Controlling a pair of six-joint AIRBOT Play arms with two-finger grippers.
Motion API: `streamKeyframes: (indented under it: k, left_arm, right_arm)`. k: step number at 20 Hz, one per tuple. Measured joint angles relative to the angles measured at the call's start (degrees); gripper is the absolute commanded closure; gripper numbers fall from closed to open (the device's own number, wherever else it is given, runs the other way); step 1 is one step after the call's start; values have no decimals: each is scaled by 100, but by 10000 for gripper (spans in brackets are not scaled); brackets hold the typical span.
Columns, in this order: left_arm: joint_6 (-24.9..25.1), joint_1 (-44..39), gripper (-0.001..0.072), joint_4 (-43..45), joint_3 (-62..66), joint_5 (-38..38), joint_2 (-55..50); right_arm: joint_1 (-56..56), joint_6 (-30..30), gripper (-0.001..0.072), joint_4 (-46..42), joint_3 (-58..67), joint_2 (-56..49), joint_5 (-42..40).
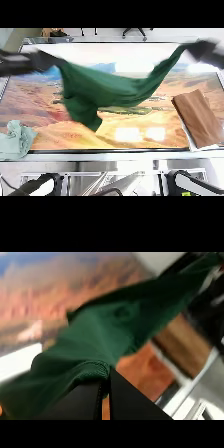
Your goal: Fold the shirts.
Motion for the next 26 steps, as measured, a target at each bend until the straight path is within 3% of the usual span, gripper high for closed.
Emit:
streamKeyframes:
  k: [6, 16, 26]
  left_arm:
    - [-2, -789, 689, 859, -1058, 623, -1346]
    - [138, -640, 690, 1045, -1504, 647, -2673]
    - [295, -522, 690, 170, 909, 0, -2363]
  right_arm:
    - [358, -402, 689, -675, -2124, -304, -1126]
    - [411, -745, 689, -793, -2605, -1545, -1504]
    - [393, -2004, 689, 1115, -1906, -844, -1346]
